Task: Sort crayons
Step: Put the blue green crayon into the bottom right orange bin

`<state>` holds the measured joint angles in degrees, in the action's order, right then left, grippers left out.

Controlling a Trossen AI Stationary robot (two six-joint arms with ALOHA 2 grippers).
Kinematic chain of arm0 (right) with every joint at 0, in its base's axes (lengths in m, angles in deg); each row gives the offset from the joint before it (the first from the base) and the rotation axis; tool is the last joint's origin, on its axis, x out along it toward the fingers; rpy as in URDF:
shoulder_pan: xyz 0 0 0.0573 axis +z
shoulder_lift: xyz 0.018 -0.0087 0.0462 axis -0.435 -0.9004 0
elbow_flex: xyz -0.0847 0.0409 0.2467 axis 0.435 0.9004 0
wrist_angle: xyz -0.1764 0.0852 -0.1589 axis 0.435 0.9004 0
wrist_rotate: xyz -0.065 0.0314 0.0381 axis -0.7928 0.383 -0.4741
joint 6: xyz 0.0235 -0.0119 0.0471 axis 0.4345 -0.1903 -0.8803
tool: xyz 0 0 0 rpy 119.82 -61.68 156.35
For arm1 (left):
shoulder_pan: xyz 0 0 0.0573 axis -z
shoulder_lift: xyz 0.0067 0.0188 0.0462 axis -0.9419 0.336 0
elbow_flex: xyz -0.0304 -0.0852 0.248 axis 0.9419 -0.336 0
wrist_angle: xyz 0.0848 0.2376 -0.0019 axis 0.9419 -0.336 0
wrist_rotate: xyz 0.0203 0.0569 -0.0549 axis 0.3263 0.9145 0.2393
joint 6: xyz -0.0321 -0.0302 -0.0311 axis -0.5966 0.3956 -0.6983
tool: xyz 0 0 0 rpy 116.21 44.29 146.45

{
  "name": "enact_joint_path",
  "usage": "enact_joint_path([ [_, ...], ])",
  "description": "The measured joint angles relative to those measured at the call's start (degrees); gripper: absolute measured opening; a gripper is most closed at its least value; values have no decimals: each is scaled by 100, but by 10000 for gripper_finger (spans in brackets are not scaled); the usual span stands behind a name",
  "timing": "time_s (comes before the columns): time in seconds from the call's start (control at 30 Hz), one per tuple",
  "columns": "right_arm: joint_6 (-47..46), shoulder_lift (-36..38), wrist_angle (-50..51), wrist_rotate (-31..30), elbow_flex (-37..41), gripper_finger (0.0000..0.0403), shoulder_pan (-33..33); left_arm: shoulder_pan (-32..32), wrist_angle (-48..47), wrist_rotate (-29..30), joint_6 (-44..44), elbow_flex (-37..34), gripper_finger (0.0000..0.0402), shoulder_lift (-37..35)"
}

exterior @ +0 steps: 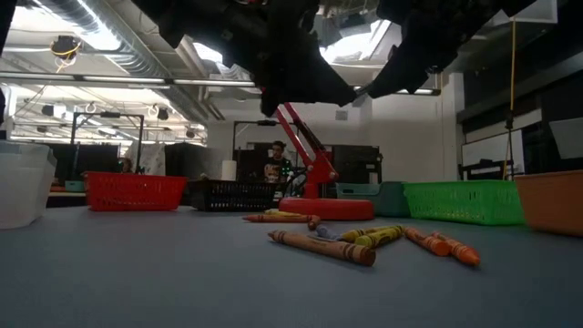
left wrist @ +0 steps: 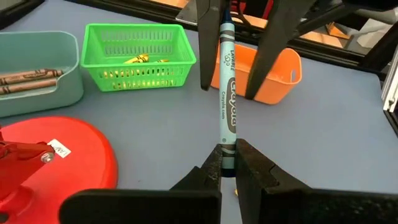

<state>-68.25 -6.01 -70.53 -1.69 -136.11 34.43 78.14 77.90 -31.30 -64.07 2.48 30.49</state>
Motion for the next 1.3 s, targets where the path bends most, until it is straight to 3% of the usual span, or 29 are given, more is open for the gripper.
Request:
enact_joint_path([
  [0.23,0,0,2,26,0,52,0,0,-14,-1,162,0,8,0],
  [0.47,4,0,7,127,0,23,0,4,-26,-15,173,1,8,0],
  [0.6,2,0,7,136,0,21,0,3,-28,-3,390,0,17,0],
  [0.93,-3,0,298,229,0,24,-4,0,-34,22,392,2,86,0],
  [1.1,-53,0,1112,291,0,25,-4,0,-202,17,392,4,95,0],
  [1.3,-489,0,2289,1021,0,25,-4,0,-426,12,394,7,96,0],
])
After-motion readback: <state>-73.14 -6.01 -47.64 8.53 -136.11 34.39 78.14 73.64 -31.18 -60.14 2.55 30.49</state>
